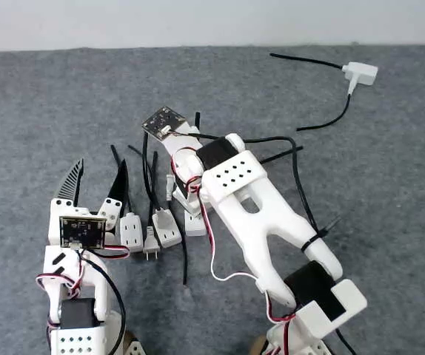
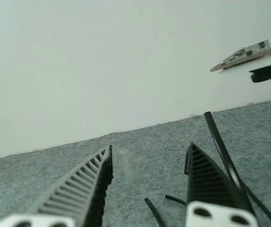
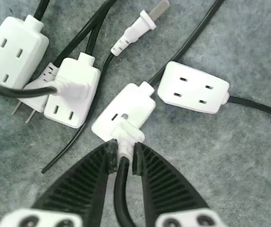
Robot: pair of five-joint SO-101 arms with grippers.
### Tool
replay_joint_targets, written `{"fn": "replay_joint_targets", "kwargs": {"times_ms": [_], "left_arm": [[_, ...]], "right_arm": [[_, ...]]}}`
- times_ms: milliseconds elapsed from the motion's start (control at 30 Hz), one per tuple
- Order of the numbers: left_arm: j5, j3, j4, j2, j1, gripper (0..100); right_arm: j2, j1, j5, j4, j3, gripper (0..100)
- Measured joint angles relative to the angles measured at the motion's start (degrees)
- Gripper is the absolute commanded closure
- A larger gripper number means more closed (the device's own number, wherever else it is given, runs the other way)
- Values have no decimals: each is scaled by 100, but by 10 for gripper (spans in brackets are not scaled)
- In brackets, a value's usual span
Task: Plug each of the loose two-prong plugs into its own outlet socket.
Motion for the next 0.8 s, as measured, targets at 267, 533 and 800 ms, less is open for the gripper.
{"fn": "replay_joint_targets", "kwargs": {"times_ms": [267,533,800], "left_arm": [[0,0,0,0,0,761],[0,0,0,0,0,761],[0,0,0,0,0,761]], "right_arm": [[0,-167,0,0,18,991],[0,-167,0,-114,308,991],[-44,-149,-9,-589,659,991]]}}
